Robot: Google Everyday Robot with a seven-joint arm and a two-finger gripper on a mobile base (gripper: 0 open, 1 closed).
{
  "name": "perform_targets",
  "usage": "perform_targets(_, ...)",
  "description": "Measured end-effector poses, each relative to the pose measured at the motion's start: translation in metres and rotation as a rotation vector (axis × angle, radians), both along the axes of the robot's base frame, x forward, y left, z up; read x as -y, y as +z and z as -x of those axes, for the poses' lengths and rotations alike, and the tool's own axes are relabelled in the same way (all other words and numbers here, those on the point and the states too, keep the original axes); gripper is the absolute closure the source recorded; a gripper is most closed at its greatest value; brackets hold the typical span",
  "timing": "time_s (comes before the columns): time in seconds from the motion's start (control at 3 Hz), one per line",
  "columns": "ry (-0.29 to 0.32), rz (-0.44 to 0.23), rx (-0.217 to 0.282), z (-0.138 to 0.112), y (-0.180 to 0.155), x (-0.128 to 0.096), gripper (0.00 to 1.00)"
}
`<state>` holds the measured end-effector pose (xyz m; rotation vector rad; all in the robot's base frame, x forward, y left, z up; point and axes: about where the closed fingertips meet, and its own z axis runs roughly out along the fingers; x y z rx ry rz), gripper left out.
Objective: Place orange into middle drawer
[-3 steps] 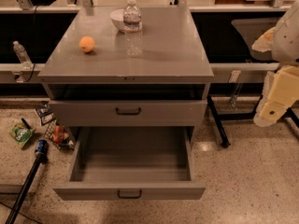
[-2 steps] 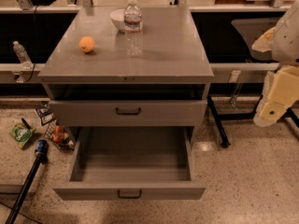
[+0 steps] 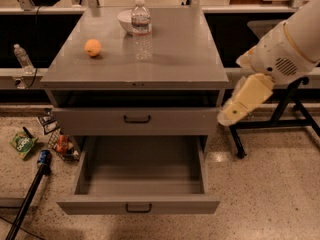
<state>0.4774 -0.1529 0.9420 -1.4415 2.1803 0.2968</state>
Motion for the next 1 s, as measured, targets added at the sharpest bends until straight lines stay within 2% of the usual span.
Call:
perform_targets(0.33,-0.044,-0.241,-0.014,-0.017,-0.013,-0.056,0.0)
perform_targets(0.67,-0.013,-0.385,0.021,-0.023,-0.024,-0.116,0.0)
perform_targets(1.0,-0.028,-0.428,0.089,-0.038,-0.014,-0.134,0.0)
